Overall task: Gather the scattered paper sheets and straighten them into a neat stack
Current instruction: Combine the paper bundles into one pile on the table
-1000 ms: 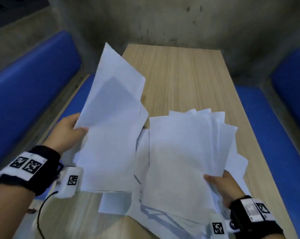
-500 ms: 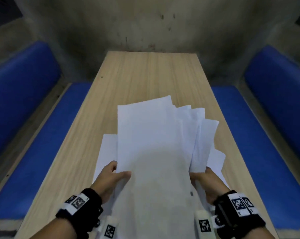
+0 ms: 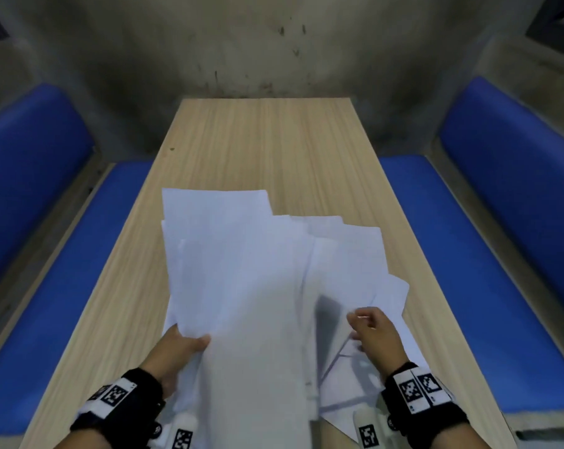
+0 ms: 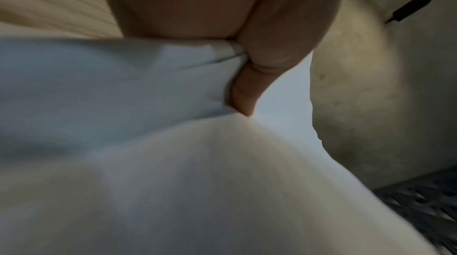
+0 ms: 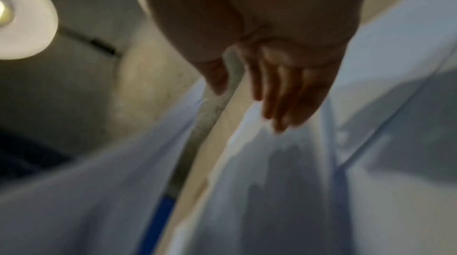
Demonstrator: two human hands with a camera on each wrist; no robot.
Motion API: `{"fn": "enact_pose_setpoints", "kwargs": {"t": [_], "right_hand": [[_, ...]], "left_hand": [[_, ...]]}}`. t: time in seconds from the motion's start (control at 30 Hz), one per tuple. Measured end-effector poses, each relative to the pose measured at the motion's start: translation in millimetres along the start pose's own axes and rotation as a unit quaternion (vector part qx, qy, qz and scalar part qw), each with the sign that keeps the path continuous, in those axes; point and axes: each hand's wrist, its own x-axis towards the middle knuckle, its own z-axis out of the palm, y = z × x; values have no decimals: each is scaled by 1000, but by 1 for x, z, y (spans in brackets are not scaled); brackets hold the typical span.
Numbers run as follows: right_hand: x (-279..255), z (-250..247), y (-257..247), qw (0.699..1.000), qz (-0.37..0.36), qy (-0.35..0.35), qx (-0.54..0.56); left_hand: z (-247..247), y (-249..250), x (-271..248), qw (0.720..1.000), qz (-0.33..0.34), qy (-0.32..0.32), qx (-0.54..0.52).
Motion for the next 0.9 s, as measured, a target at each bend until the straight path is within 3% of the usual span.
{"fn": "enact_pose_setpoints", "kwargs": {"t": [0.03,0.1,0.27,0.43,0.5,0.6,0.9], "right_hand": [[7,-4,9,995,12,63,-82],[15,-7,21,974,62,113,-189],[29,2,20,940,129,125,-290],[37,4,16,917,98,171,-348],[37,4,17,935,65,176,-300],[34,6,25,983,6,144,-117],[38,-8,43,990,-20,128,57]], "left_hand": [[-7,-2,2,1000,-3,19,-6],[-15,-6,6,999,-8,47,-12],[-21,-15,25,994,-35,96,-23],[-10,-18,33,997,-52,64,-10],[-3,-20,36,997,-53,52,14],[9,-23,34,997,-66,35,31],[16,-55,24,994,-99,38,-7]]}}
